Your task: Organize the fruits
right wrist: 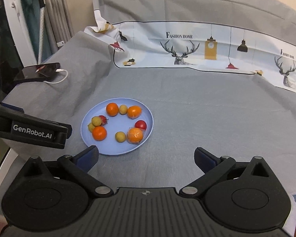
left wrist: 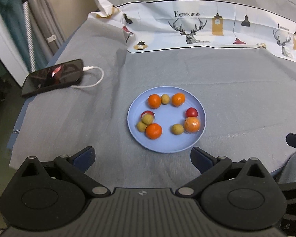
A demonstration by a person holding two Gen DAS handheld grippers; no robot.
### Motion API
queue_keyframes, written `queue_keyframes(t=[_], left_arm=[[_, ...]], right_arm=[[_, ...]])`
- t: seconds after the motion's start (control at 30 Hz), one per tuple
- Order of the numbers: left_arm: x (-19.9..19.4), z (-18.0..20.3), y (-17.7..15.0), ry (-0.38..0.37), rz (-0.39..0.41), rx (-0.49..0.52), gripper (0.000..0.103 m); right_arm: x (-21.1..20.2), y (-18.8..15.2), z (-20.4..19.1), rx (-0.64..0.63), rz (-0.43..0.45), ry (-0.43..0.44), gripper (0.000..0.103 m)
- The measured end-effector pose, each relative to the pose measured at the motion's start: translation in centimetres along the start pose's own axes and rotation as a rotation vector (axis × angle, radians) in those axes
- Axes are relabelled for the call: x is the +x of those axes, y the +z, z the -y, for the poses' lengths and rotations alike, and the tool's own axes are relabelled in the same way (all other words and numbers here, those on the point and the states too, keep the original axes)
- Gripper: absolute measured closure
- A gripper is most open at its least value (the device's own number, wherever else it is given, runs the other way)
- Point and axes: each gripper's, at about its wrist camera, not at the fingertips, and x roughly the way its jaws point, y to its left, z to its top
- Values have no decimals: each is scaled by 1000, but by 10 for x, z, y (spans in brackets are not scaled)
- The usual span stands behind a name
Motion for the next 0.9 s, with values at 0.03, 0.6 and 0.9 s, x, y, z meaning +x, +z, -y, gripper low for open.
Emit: queue_keyframes(t=[0.03, 0.6, 0.9], left_arm=[[-2, -1, -2, 1, 2, -8, 0], [-19, 8, -13, 68, 39, 18, 0], [-16, 4, -11, 36, 27, -29, 0]], right_arm=[[-4, -2, -1, -4, 5, 0, 1], [-27, -10, -3, -14, 49, -13, 1], [-25, -10, -1, -5, 43, -15, 1]])
